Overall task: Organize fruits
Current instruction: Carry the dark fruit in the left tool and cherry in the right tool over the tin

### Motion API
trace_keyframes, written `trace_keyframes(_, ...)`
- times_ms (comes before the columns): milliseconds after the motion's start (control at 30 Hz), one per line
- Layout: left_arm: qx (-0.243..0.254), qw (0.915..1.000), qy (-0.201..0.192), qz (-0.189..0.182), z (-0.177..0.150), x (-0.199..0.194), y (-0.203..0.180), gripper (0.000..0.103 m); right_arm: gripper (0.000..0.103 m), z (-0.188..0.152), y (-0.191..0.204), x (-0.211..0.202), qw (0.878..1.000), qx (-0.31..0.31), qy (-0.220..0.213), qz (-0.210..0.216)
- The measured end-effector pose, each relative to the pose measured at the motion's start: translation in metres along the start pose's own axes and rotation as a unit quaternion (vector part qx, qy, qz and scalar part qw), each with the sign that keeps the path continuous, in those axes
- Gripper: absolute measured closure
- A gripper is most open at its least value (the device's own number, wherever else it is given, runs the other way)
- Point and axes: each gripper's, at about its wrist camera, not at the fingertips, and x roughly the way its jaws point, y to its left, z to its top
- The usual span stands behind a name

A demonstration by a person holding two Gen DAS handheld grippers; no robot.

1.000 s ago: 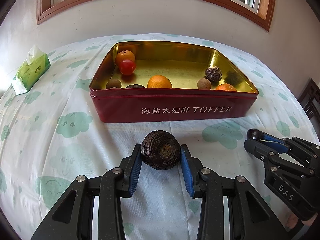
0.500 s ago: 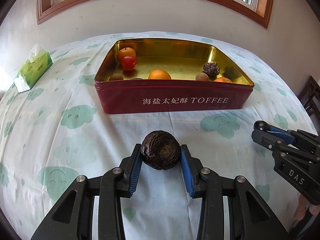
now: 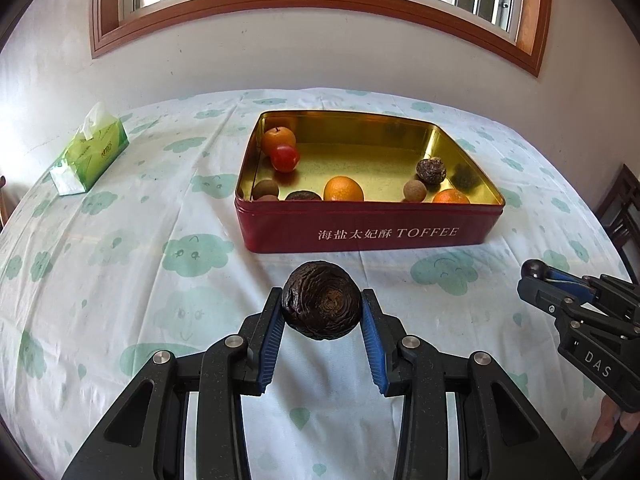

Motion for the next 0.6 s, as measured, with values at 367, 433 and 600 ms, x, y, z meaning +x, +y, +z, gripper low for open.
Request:
trace_keyframes(367,0.007,0.9995,-0.03,-0.004,0.028,-0.007,0.011,0.065,0.078,0.025,0.008,-0.017,0.999,-0.012,-0.028,0.016)
trace_keyframes(433,0.002,0.9995,-0.031,-0.009,0.036,-0.005,0.015,0.065,0.078,0.032,0.009,-0.015,0.999,-0.011,-0.029,0.022)
trace_keyframes(600,0.001,0.9992,-0.039,-0.012,0.058,0.003,0.02,0.065,0.078,0.055,0.013,-0.005,0.999,-0.019,-0.037,0.021)
